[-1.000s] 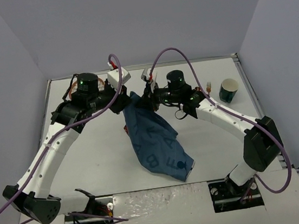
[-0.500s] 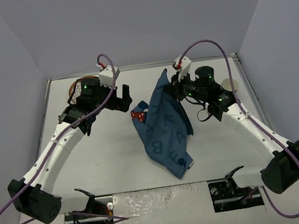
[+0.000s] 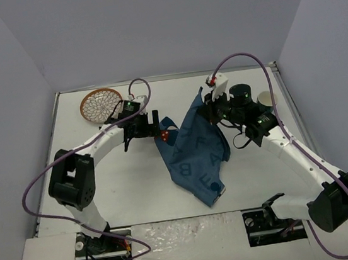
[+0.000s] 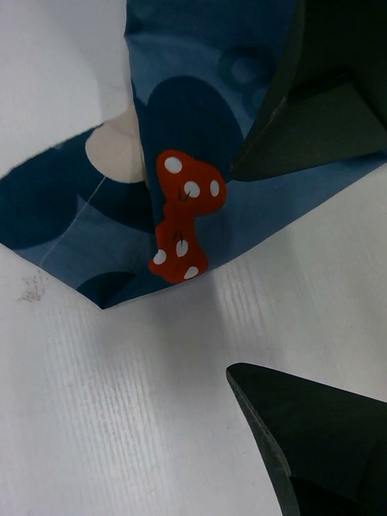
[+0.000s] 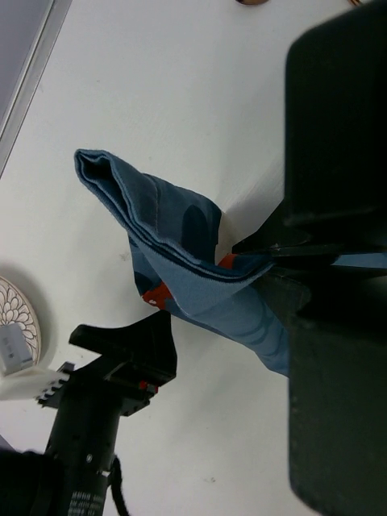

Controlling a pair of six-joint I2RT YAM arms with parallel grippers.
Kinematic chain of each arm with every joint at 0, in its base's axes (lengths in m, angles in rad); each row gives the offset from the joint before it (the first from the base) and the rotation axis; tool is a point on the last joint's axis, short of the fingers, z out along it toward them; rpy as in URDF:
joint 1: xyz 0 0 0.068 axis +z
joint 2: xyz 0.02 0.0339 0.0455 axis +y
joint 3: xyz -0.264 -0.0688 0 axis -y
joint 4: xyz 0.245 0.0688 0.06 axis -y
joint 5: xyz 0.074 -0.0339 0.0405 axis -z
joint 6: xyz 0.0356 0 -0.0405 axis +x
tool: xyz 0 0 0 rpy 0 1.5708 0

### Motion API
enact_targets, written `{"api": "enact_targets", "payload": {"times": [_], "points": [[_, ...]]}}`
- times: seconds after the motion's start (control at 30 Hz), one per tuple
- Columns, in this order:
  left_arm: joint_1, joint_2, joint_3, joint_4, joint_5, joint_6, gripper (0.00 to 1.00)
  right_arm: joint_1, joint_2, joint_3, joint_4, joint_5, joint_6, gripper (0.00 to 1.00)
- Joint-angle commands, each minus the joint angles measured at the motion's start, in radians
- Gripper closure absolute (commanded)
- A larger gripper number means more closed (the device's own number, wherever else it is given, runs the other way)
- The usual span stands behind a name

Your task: Set the dinner table for one person

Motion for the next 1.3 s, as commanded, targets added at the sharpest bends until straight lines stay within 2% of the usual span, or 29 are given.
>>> {"api": "enact_targets", "payload": {"times": [0.0,0.27,0.43,0.6,0.7,0.73,0.8,0.9,1.1,1.17,1.27], "points": [[-0.002,0.048,0.078,0.101,0.024,-0.069,0.09,-0.009,-0.048,0.008,0.065,0.019,0.014,1.00],[-0.002,0.150,0.073,0.197,0.088,-0.091,0.16,-0.010,-0.049,-0.003,0.066,0.012,0.013,1.00],[-0.002,0.181,0.080,0.223,0.117,-0.099,0.30,-0.010,-0.051,-0.010,0.066,0.009,0.012,1.00],[-0.001,0.195,0.063,0.286,0.154,-0.123,0.69,-0.012,-0.057,-0.015,0.065,0.014,0.014,1.00],[-0.002,0.178,0.048,0.301,0.162,-0.125,0.96,-0.012,-0.058,-0.003,0.066,0.016,0.015,1.00],[-0.002,0.165,0.042,0.303,0.164,-0.122,0.98,-0.012,-0.059,0.002,0.065,0.019,0.014,1.00],[-0.002,0.112,0.035,0.303,0.165,-0.114,1.00,-0.012,-0.060,0.015,0.064,0.023,0.012,1.00],[0.002,-0.013,0.050,0.190,0.119,-0.075,1.00,-0.012,-0.063,0.064,0.055,0.031,0.010,1.00],[-0.003,-0.432,0.123,-0.136,-0.151,0.010,1.00,-0.013,-0.097,0.178,-0.025,0.101,-0.045,1.00],[-0.013,-0.516,0.153,-0.206,-0.241,0.022,1.00,-0.013,-0.122,0.211,-0.047,0.119,-0.059,1.00],[-0.031,-0.702,0.161,-0.339,-0.303,0.003,1.00,-0.014,-0.159,0.251,-0.094,0.141,-0.076,1.00]]}}
